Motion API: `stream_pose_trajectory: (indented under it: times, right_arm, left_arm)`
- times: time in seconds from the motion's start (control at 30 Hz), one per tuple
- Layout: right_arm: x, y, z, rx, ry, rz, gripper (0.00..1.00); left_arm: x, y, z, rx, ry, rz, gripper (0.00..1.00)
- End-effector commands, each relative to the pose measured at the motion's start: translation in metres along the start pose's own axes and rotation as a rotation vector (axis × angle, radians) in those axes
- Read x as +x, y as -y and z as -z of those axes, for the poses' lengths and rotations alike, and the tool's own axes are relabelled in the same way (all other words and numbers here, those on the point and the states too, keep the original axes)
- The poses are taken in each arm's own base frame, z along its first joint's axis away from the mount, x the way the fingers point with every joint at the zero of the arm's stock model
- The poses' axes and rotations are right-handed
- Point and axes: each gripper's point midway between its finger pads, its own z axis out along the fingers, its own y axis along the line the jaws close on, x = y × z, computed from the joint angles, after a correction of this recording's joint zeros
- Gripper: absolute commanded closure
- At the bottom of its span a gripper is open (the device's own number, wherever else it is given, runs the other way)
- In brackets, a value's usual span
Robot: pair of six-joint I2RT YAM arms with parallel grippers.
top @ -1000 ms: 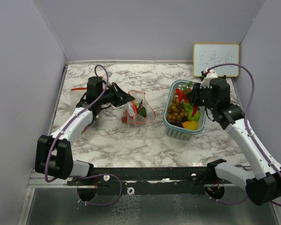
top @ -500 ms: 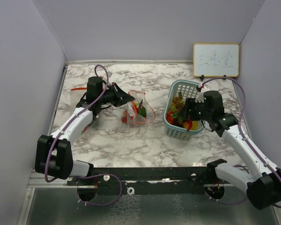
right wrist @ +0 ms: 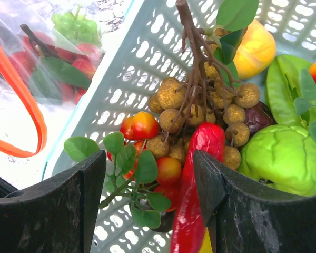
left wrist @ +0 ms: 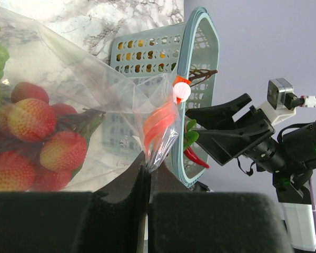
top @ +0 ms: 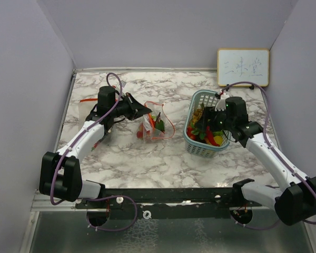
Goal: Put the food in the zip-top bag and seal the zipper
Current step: Pick up the fake fruit from the bin, then place the fake fruit in the zipper food storage bag.
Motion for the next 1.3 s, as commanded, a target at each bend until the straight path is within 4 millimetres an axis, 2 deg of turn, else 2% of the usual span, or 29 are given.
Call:
stream_pose_trajectory:
  times: [0.0, 0.07, 0.17, 0.27, 0.33, 0.47, 0.57, 0.67, 0.83, 0.97, 1.17, 1.27]
  right_arm:
    - [-0.014, -0.015, -0.007, -0.084, 0.025, 0.02, 0.34]
    - [-0.012, -0.017, -0.01, -0.097, 0.015, 0.012, 0.41]
    - [-0.008, -0.017, -0.009, -0.098, -0.004, 0.003, 0.68]
    - [-0.014, -0.018, 0.0, -0.085, 0.011, 0.017, 0.83]
    - [-0.025, -0.017, 0.01, -0.052, 0.033, 0.032, 0.9]
    - [-0.073, -0.024, 0.043, 0.001, 0.144, 0.072, 0.93]
    - [-0.11, -0.049, 0.067, -0.067, 0.219, 0.113, 0.94]
    - [-0.125, -0.084, 0.076, -0.226, 0.221, 0.109, 0.95]
    - [-0.132, -0.126, 0.075, -0.471, 0.214, 0.024, 0.95]
    - [-0.133, -0.157, 0.068, -0.6, 0.207, 0.001, 0.95]
    - [-0.111, -0.21, 0.049, -0.705, 0.135, 0.044, 0.95]
    - [-0.097, -0.223, 0.032, -0.717, 0.107, 0.047, 0.95]
  left_arm:
    - [0.001, 0.012, 0.006, 0.034, -0.004, -0.034, 1.0]
    - [0.001, 0.012, 0.006, 0.033, -0.005, -0.032, 1.0]
    - [0.001, 0.012, 0.006, 0.034, -0.005, -0.032, 1.0]
    - [0.001, 0.012, 0.005, 0.033, -0.004, -0.033, 1.0]
    - [0.001, 0.012, 0.005, 0.032, -0.004, -0.03, 1.0]
    - [0.0, 0.015, 0.006, 0.038, -0.001, -0.029, 1.0]
    - [0.001, 0.016, 0.008, 0.04, 0.001, -0.03, 1.0]
    - [0.001, 0.017, 0.009, 0.044, 0.003, -0.032, 1.0]
    - [-0.001, 0.024, 0.012, 0.056, 0.02, -0.039, 1.0]
    - [0.0, 0.024, 0.014, 0.054, 0.027, -0.035, 1.0]
    - [0.001, 0.025, 0.018, 0.056, 0.04, -0.038, 1.0]
    - [0.002, 0.024, 0.019, 0.057, 0.042, -0.035, 1.0]
